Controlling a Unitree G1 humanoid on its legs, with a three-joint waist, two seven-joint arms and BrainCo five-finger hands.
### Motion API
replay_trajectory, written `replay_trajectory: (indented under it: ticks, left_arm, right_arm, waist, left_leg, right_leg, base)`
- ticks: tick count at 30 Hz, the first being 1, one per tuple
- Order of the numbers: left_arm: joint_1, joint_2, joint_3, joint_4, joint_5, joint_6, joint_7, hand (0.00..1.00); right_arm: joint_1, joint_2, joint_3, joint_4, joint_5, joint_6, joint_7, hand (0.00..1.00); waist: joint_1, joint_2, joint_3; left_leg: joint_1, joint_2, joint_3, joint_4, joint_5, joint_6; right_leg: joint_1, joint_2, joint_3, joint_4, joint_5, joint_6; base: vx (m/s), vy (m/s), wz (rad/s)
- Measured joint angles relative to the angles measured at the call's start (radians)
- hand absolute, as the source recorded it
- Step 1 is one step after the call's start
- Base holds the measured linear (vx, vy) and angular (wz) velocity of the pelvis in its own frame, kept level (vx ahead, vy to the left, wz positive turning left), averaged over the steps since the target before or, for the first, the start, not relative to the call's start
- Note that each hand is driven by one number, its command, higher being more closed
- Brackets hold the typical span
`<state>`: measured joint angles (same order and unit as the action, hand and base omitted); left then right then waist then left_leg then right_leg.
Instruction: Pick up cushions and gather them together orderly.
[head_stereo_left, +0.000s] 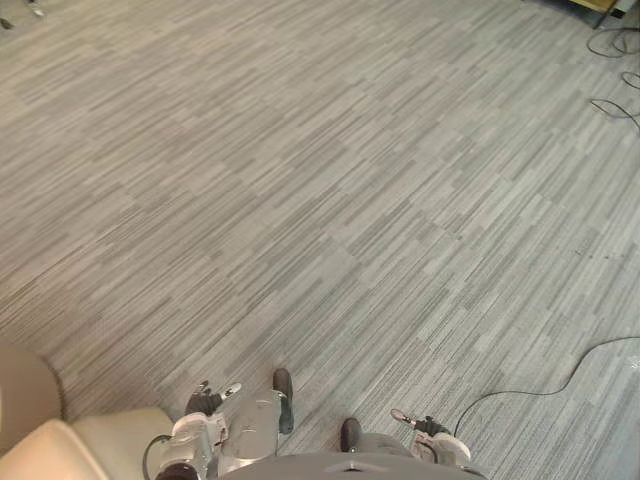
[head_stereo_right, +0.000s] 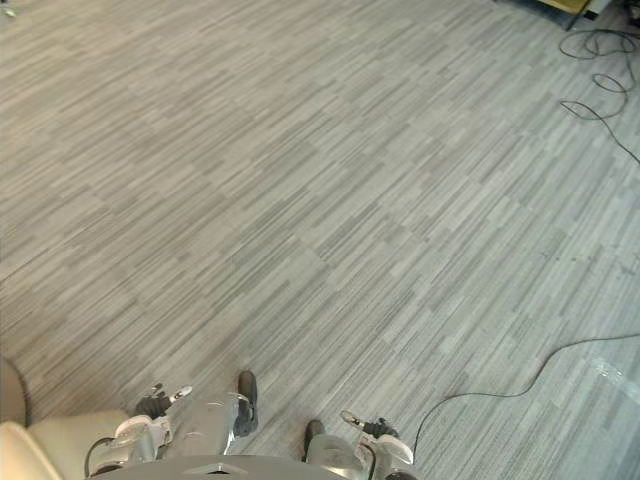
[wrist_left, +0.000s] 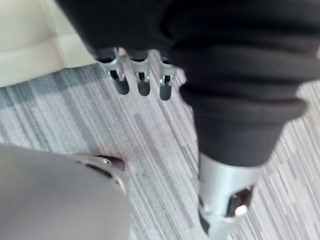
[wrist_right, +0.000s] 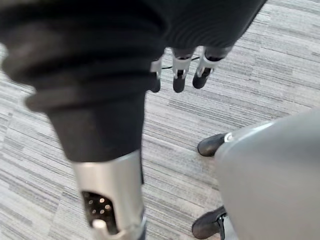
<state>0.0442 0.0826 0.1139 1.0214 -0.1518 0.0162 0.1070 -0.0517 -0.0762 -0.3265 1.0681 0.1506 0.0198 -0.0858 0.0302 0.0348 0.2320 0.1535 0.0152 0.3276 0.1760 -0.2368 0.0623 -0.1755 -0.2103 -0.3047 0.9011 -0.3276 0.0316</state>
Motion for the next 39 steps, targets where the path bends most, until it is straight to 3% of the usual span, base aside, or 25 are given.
replay_trajectory:
  ticks: [3, 5, 6, 7, 8, 9, 12, 13, 15, 16, 18, 19, 22, 25, 26, 27, 28, 29, 30, 31, 32, 34, 35, 36, 39]
  left_arm:
    - [-0.017, -0.002, -0.012, -0.001, 0.001, 0.000, 0.000, 0.00]
    - [-0.017, -0.004, -0.031, 0.001, 0.008, 0.000, -0.002, 0.00]
    - [-0.008, -0.004, -0.033, 0.001, 0.019, 0.000, -0.003, 0.00]
    - [-0.001, -0.003, -0.026, 0.002, 0.022, 0.000, -0.003, 0.00]
    - [-0.005, -0.013, -0.024, 0.009, 0.027, 0.000, -0.003, 0.00]
    - [-0.013, -0.029, -0.018, 0.015, 0.031, 0.000, -0.006, 0.00]
    - [-0.026, -0.057, -0.006, 0.027, 0.039, 0.000, -0.005, 0.00]
    - [-0.026, -0.058, -0.006, 0.031, 0.039, 0.000, -0.006, 0.00]
    - [-0.021, -0.067, -0.007, 0.025, 0.037, 0.000, -0.007, 0.00]
    - [-0.021, -0.067, -0.007, 0.023, 0.037, -0.001, -0.007, 0.00]
    - [-0.022, -0.063, 0.000, -0.013, 0.036, -0.004, -0.006, 0.00]
    - [-0.020, -0.063, 0.000, -0.025, 0.036, -0.006, -0.006, 0.00]
    - [-0.013, -0.068, 0.003, -0.067, 0.015, -0.016, -0.006, 0.00]
    - [-0.006, -0.073, 0.021, -0.068, 0.013, -0.018, -0.005, 0.00]
    - [-0.006, -0.074, 0.022, -0.066, 0.013, -0.018, -0.004, 0.00]
    - [-0.006, -0.072, 0.022, -0.065, 0.014, -0.018, -0.005, 0.00]
    - [-0.006, -0.066, 0.022, -0.060, 0.014, -0.018, -0.004, 0.00]
    - [-0.006, -0.062, 0.023, -0.061, 0.014, -0.018, -0.005, 0.00]
    - [-0.011, -0.046, 0.024, -0.066, 0.014, -0.018, -0.004, 0.00]
    - [-0.012, -0.043, 0.025, -0.064, 0.014, -0.018, -0.004, 0.00]
    - [-0.014, -0.040, 0.028, -0.057, 0.015, -0.017, -0.004, 0.00]
    - [-0.016, -0.023, -0.001, -0.039, 0.019, -0.013, 0.000, 0.00]
    - [-0.015, -0.009, -0.025, -0.023, 0.028, -0.004, 0.000, 0.00]
    - [-0.011, -0.002, -0.043, -0.020, 0.034, 0.004, 0.002, 0.00]
    - [-0.020, -0.004, -0.077, -0.014, 0.037, 0.006, 0.004, 0.00]
  right_arm:
    - [-0.013, -0.002, 0.009, -0.001, 0.000, -0.002, 0.011, 0.00]
    - [-0.012, -0.002, 0.008, -0.012, 0.001, -0.004, 0.012, 0.00]
    - [-0.005, -0.001, 0.009, -0.012, 0.000, -0.002, 0.012, 0.00]
    - [0.013, 0.001, 0.009, -0.012, 0.001, -0.001, 0.013, 0.00]
    - [0.013, -0.006, 0.002, -0.011, 0.004, 0.000, 0.013, 0.00]
    - [-0.004, -0.029, 0.003, -0.009, 0.000, 0.001, 0.012, 0.00]
    - [-0.009, -0.044, -0.017, 0.002, 0.003, 0.004, 0.012, 0.00]
    - [-0.008, -0.045, -0.019, 0.002, 0.003, 0.005, 0.012, 0.00]
    - [0.017, -0.042, 0.012, -0.003, 0.003, 0.003, 0.012, 0.00]
    - [0.017, -0.044, 0.013, -0.002, 0.003, 0.004, 0.012, 0.00]
    - [0.017, -0.043, 0.005, 0.013, 0.007, 0.006, 0.010, 0.00]
    - [0.018, -0.043, 0.006, 0.018, 0.009, 0.008, 0.010, 0.00]
    - [0.015, -0.037, 0.001, 0.019, 0.011, 0.008, 0.009, 0.00]
    - [0.015, -0.030, 0.002, 0.015, 0.008, 0.009, 0.009, 0.00]
    - [0.020, -0.032, 0.002, 0.015, 0.008, 0.010, 0.009, 0.00]
    - [0.033, -0.033, 0.003, 0.014, 0.008, 0.010, 0.008, 0.00]
    - [0.042, -0.032, 0.003, 0.014, 0.008, 0.010, 0.008, 0.00]
    - [0.049, -0.027, 0.003, 0.014, 0.008, 0.010, 0.009, 0.00]
    - [0.055, -0.011, 0.001, 0.015, 0.006, 0.010, 0.009, 0.00]
    - [0.054, -0.006, 0.000, 0.016, 0.000, 0.010, 0.011, 0.00]
    - [0.053, 0.004, 0.000, 0.017, 0.000, 0.010, 0.011, 0.00]
    - [0.052, 0.006, -0.014, 0.009, 0.000, 0.008, 0.012, 0.00]
    - [0.051, 0.008, -0.021, 0.005, 0.001, 0.004, 0.013, 0.00]
    - [0.051, 0.008, -0.032, 0.002, 0.000, 0.004, 0.012, 0.00]
    - [0.042, 0.007, -0.041, -0.002, 0.001, 0.001, 0.016, 0.00]
  waist:
    - [-0.007, -0.004, 0.000]
    - [-0.017, -0.011, -0.002]
    - [-0.026, -0.026, -0.006]
    - [-0.034, -0.058, -0.016]
    - [-0.041, -0.048, -0.014]
    - [-0.037, 0.000, -0.013]
    - [-0.054, 0.048, -0.007]
    - [-0.055, 0.048, -0.007]
    - [-0.051, 0.059, -0.005]
    - [-0.049, 0.063, -0.005]
    - [-0.029, 0.061, 0.005]
    - [-0.022, 0.055, 0.009]
    - [0.019, 0.052, 0.010]
    - [0.032, 0.071, 0.000]
    - [0.033, 0.076, -0.003]
    - [0.039, 0.074, -0.006]
    - [0.043, 0.054, -0.020]
    - [0.044, 0.049, -0.029]
    - [0.046, 0.009, -0.035]
    - [0.045, -0.001, -0.039]
    - [0.051, -0.014, -0.041]
    - [0.033, -0.027, -0.043]
    - [0.012, -0.030, -0.043]
    - [0.003, -0.024, -0.039]
    - [-0.011, -0.023, -0.038]
  left_leg:
    - [0.065, 0.033, 0.031, -0.029, 0.001, -0.002]
    - [0.096, 0.045, 0.030, -0.046, 0.007, -0.048]
    - [0.125, 0.037, 0.025, -0.049, -0.008, -0.083]
    - [0.160, 0.008, 0.008, -0.052, -0.033, -0.124]
    - [0.180, 0.013, -0.001, -0.057, -0.045, -0.145]
    - [0.181, 0.050, -0.002, -0.047, -0.034, -0.178]
    - [0.169, 0.106, -0.038, 0.094, 0.022, -0.193]
    - [0.157, 0.121, -0.047, 0.158, 0.035, -0.199]
    - [0.004, 0.197, -0.114, 0.586, 0.156, -0.208]
    - [-0.046, 0.211, -0.120, 0.684, 0.134, -0.201]
    - [-0.227, 0.204, -0.123, 0.849, 0.009, -0.168]
    - [-0.261, 0.192, -0.119, 0.824, -0.012, -0.158]
    - [-0.369, 0.117, -0.111, 0.465, -0.041, -0.127]
    - [-0.410, 0.083, -0.155, -0.009, 0.113, -0.168]
    - [-0.421, 0.089, -0.156, -0.022, 0.137, -0.163]
    - [-0.414, 0.085, -0.157, -0.013, 0.223, -0.139]
    - [-0.395, 0.049, -0.161, -0.021, 0.301, -0.076]
    - [-0.390, 0.034, -0.160, -0.012, 0.322, -0.047]
    - [-0.406, -0.004, -0.151, 0.061, 0.252, -0.012]
    - [-0.407, -0.010, -0.139, 0.090, 0.216, -0.007]
    - [-0.374, -0.025, -0.118, 0.101, 0.171, -0.006]
    - [-0.296, -0.044, -0.107, 0.103, 0.124, 0.010]
    - [-0.229, -0.052, -0.114, 0.098, 0.091, 0.019]
    - [-0.157, -0.061, -0.121, 0.074, 0.064, 0.019]
    - [0.013, -0.048, -0.138, -0.048, 0.060, 0.016]
  right_leg:
    - [-0.084, 0.022, -0.148, -0.219, 0.001, -0.028]
    - [-0.136, 0.104, -0.140, -0.522, 0.162, -0.034]
    - [-0.137, 0.131, -0.128, -0.706, 0.294, -0.052]
    - [-0.136, 0.128, -0.104, -0.784, 0.468, -0.122]
    - [-0.131, 0.133, -0.098, -0.767, 0.526, -0.152]
    - [-0.140, 0.165, -0.097, -0.730, 0.491, -0.156]
    - [-0.105, 0.222, -0.089, -0.678, 0.393, -0.150]
    - [-0.089, 0.237, -0.083, -0.668, 0.370, -0.149]
    - [0.009, 0.286, -0.032, -0.712, 0.309, -0.144]
    - [0.032, 0.299, -0.023, -0.729, 0.306, -0.147]
    - [0.137, 0.319, 0.036, -0.792, 0.294, -0.148]
    - [0.163, 0.316, 0.051, -0.809, 0.292, -0.142]
    - [0.239, 0.284, 0.134, -0.852, 0.265, -0.105]
    - [0.304, 0.253, 0.187, -0.901, 0.233, -0.061]
    - [0.320, 0.252, 0.189, -0.909, 0.222, -0.048]
    - [0.359, 0.239, 0.203, -0.916, 0.195, -0.022]
    - [0.384, 0.207, 0.211, -0.903, 0.168, 0.006]
    - [0.389, 0.189, 0.212, -0.888, 0.152, 0.016]
    - [0.370, 0.141, 0.215, -0.813, 0.109, 0.043]
    - [0.346, 0.125, 0.217, -0.737, 0.087, 0.069]
    - [0.266, 0.098, 0.240, -0.516, 0.055, 0.103]
    - [0.133, 0.057, 0.263, -0.149, 0.115, 0.163]
    - [0.092, 0.037, 0.233, 0.014, 0.133, 0.157]
    - [0.058, 0.006, 0.177, 0.096, 0.114, 0.114]
    - [-0.017, 0.015, 0.031, -0.049, 0.024, 0.042]
  base:
    - [0.40, -0.063, -0.31]
    - [0.50, -0.163, -0.15]
    - [0.51, -0.213, 0.08]
    - [0.52, -0.227, 0.11]
    - [0.45, -0.172, -0.23]
    - [0.31, -0.125, -0.38]
    - [0.36, -0.183, -0.39]
    - [0.38, -0.185, -0.36]
    - [0.40, -0.141, -0.46]
    - [0.34, -0.064, -0.60]
    - [0.34, -0.030, -0.60]
    - [0.30, -0.013, -0.59]
    - [0.31, 0.055, -0.82]
    - [0.35, 0.133, -0.68]
    - [0.58, 0.235, -0.42]
    - [0.67, 0.255, -0.16]
    - [0.61, 0.210, -0.11]
    - [0.61, 0.202, -0.07]
    - [0.48, 0.142, -0.08]
    - [0.57, 0.166, -0.21]
    - [0.54, 0.149, -0.26]
    - [0.53, 0.144, -0.10]
    - [0.64, 0.106, 0.11]
    - [0.64, 0.075, 0.09]
    - [0.53, -0.019, 0.09]
